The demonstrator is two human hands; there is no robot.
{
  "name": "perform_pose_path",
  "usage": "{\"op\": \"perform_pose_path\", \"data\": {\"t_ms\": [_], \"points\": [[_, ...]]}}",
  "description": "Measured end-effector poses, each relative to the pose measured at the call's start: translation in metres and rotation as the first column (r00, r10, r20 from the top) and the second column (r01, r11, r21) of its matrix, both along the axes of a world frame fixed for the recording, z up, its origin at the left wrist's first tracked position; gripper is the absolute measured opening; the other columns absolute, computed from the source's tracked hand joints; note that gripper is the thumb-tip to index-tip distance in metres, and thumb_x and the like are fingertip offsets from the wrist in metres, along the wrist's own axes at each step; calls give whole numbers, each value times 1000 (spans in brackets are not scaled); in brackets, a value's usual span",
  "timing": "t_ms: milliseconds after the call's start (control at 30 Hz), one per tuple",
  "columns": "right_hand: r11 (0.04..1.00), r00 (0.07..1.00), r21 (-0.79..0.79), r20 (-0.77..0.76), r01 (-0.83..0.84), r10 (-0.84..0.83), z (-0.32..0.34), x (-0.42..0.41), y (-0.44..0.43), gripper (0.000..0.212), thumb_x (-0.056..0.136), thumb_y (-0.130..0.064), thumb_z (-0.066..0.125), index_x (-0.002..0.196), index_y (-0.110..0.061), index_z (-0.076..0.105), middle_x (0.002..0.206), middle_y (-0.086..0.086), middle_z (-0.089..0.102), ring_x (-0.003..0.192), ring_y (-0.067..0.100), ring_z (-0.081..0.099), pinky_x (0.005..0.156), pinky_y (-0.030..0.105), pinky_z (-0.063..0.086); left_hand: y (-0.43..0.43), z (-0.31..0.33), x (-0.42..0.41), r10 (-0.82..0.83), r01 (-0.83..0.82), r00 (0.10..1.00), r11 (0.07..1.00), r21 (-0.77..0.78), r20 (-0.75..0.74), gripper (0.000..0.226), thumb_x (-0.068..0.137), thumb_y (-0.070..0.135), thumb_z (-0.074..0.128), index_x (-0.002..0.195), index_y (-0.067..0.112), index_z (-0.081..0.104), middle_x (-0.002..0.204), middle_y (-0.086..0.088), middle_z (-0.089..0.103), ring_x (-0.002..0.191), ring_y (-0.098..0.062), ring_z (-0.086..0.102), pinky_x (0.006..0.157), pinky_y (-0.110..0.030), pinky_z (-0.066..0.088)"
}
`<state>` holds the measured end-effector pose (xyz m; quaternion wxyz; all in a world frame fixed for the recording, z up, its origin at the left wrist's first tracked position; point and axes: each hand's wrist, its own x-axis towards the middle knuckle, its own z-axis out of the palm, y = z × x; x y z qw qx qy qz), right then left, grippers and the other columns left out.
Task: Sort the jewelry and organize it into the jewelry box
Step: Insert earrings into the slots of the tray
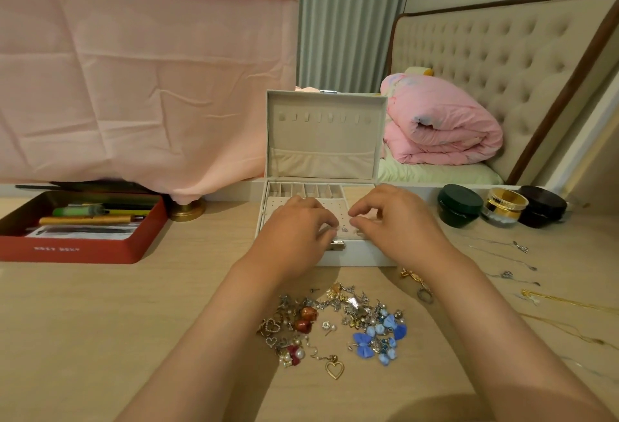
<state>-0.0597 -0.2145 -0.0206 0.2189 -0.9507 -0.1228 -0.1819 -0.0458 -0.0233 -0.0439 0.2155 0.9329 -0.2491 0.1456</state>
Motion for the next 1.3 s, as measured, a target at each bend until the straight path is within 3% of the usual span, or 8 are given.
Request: {"op": "perform_pose_path", "data": {"t_ms": [133,267,467,600,767,867,1067,1300], "points": [[990,976,-15,-165,-144,139,20,-21,7,8,88,-31,74,89,-39,76,88,-21,67,72,-9,56,67,19,43,7,15,-18,8,-8,998,1000,-6,63,12,93,36,61,101,33,69,97,14,58,94,-8,50,78,-27,41],[960,919,-170,-366,-223,149,14,-33,20,20,89,-25,74,103,-39,77,102,-17,73,87,-1,65,81,22,52,18,24,-37,11,0,988,998,70,-154,9,91,36,62,92,33,71,83,15,66,75,-1,59,65,-24,48],[908,958,-339,-230,-245,173,-12,-36,45,18,95,-32,64,109,-38,76,99,-9,74,91,15,66,78,32,54,27,15,-41,115,-13,909,969,248,-401,16,88,25,64,91,32,78,87,12,73,81,-9,67,77,-30,58],[865,946,-415,-269,-284,182,-28,-32,56,19,95,-33,61,103,-30,77,92,1,67,86,23,63,64,29,39,24,11,-39,127,0,885,962,273,-447,11,88,29,69,90,31,79,89,8,73,85,-15,67,79,-30,57],[882,951,-373,-221,-287,216,-36,-32,56,17,95,-32,61,98,-28,77,91,-3,67,84,19,61,69,31,48,28,9,-35,103,24,876,966,256,-472,11,86,27,70,89,33,78,91,10,73,86,-13,66,79,-27,56],[930,946,-250,-250,-269,206,-34,-35,52,14,92,-30,62,94,-28,75,88,-8,69,81,12,63,75,33,55,32,10,-35,67,39,876,978,207,-478,8,87,28,70,89,32,77,81,12,71,76,-8,64,68,-21,51],[909,925,402,-295,-107,239,-8,-34,39,7,83,-20,79,81,-27,80,76,-9,75,67,1,67,66,21,57,36,21,-33,-53,-28,892,985,-171,-449,9,89,21,70,84,27,74,69,7,73,60,-4,67,60,-20,50],[645,926,763,-210,-44,312,8,-37,33,6,90,-10,73,93,-9,79,61,-7,66,44,6,42,42,16,34,20,23,-40,-330,-237,779,633,-737,-533,13,96,15,64,105,12,74,95,-4,77,73,-14,70,53,-21,50]]}}
